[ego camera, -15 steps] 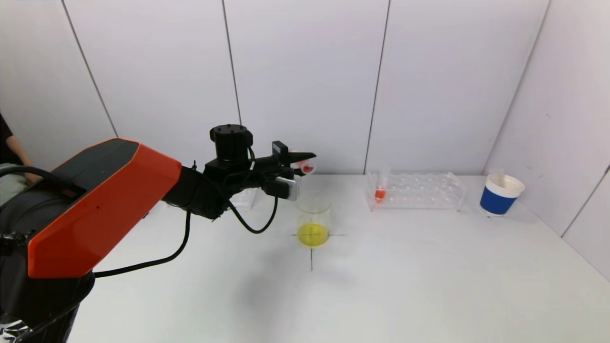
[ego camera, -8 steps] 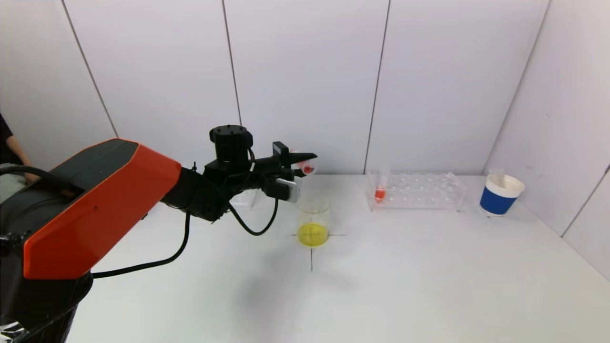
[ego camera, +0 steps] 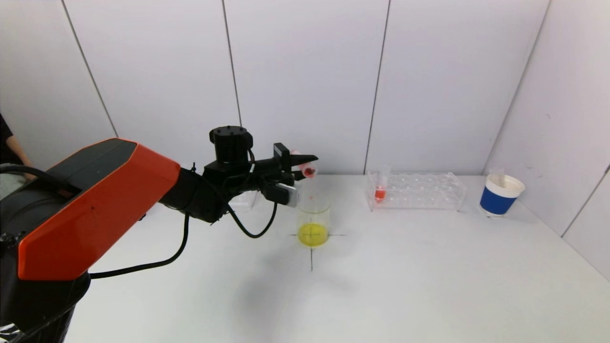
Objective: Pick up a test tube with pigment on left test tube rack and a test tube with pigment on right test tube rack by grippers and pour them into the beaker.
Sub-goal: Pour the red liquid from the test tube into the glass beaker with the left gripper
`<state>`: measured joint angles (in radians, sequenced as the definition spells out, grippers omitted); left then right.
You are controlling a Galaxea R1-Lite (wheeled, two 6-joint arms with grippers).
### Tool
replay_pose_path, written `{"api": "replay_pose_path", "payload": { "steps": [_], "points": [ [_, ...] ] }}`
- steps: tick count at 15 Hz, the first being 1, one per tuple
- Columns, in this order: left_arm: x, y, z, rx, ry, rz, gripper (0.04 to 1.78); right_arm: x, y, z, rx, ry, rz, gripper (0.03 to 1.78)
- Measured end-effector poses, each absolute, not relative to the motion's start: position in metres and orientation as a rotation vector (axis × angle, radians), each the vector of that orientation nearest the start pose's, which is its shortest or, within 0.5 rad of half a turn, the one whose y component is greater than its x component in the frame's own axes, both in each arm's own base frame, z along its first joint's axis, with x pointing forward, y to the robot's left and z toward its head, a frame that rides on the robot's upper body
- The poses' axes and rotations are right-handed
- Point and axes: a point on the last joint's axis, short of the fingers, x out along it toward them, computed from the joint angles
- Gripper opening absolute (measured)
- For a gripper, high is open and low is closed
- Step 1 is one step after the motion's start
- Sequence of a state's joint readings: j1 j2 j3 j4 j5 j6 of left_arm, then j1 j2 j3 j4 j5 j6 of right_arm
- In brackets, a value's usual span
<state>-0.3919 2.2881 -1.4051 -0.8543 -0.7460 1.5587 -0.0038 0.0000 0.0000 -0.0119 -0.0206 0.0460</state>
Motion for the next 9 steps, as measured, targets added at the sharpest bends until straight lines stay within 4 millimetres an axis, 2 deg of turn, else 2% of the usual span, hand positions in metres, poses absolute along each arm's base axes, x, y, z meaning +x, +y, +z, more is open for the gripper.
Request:
{"api": "replay_pose_path", "payload": {
  "steps": [9],
  "points": [
    [0.4180, -0.1896, 0.1395, 1.410, -0.880, -0.901, 0.47, -0.0228, -0.0004, 0.0767, 0.046, -0.012, -0.024, 1.77]
  ]
}}
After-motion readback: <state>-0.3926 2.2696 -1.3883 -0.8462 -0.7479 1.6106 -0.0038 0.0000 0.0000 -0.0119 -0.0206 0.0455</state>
